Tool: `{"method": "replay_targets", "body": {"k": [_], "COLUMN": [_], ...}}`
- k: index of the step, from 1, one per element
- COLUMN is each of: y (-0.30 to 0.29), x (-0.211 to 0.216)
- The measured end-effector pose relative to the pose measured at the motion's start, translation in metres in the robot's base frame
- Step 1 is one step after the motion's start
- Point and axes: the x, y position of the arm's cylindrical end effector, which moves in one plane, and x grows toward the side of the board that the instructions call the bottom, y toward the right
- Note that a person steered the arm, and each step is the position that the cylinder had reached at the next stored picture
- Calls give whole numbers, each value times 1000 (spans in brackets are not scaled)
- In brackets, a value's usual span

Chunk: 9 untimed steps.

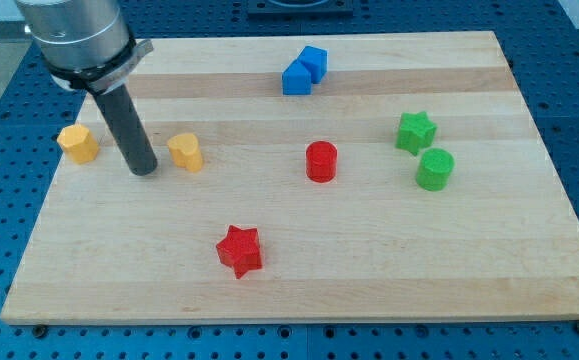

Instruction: Push heart into the yellow hexagon

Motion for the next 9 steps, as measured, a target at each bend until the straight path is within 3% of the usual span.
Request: {"method": "replay_targets", "body": {"k": [2,3,5,7,9], "y": [82,93,-18,-31,87], "x": [17,-4,-17,-17,-60]}}
